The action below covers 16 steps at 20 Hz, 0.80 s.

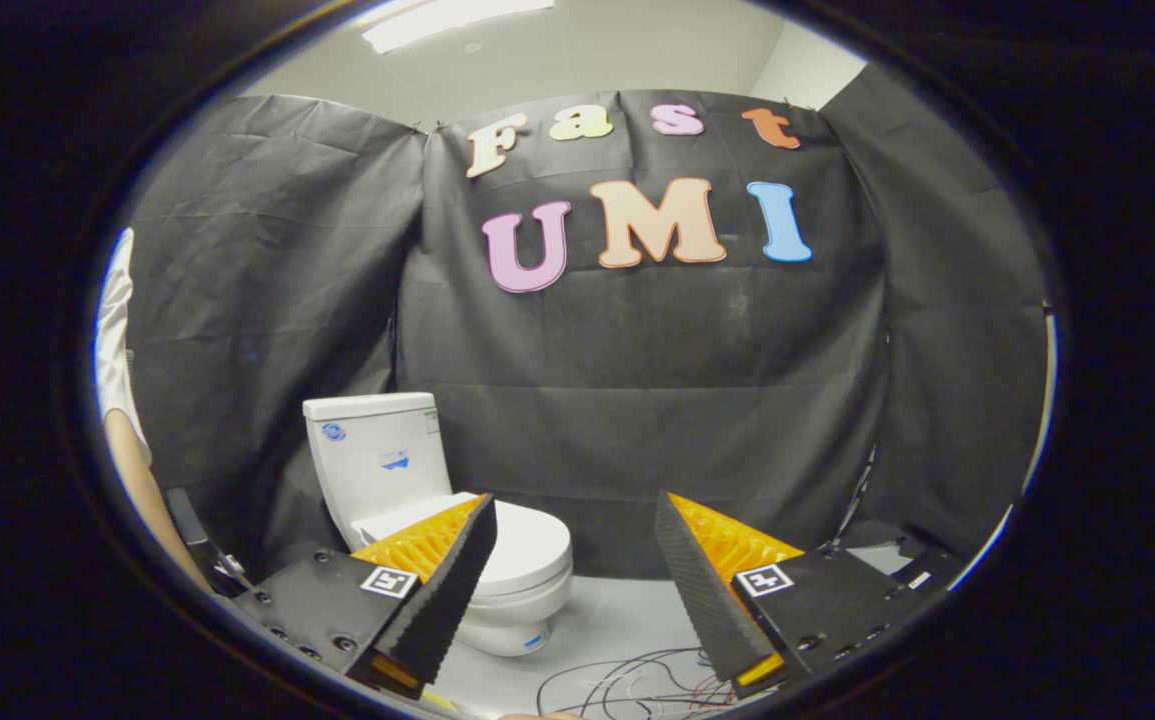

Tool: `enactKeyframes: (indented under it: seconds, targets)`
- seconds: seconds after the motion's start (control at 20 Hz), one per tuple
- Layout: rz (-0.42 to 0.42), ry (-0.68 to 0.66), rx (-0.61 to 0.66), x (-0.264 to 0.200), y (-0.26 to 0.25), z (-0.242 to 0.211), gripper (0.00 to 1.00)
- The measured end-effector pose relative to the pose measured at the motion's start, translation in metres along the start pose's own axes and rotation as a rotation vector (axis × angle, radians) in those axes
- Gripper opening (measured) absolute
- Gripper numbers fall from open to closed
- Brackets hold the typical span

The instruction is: Open the toilet lid.

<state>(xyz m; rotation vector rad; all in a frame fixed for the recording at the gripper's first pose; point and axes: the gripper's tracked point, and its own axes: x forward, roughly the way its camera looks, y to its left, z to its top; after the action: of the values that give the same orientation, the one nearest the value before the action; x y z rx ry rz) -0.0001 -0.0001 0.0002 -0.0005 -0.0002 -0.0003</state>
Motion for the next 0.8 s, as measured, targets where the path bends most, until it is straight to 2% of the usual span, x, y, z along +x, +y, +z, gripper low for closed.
enactKeyframes:
  seconds: [0.45,0.55,0.8]
  targets:
    - [-0.001,0.0,0.0,-0.0008,-0.0004,0.0006,0.99]
    - [0.0,-0.001,0.0,0.0,-0.0012,0.0005,0.95]
    - [-0.003,0.001,-0.001,0.0004,-0.0016,0.0001,0.94]
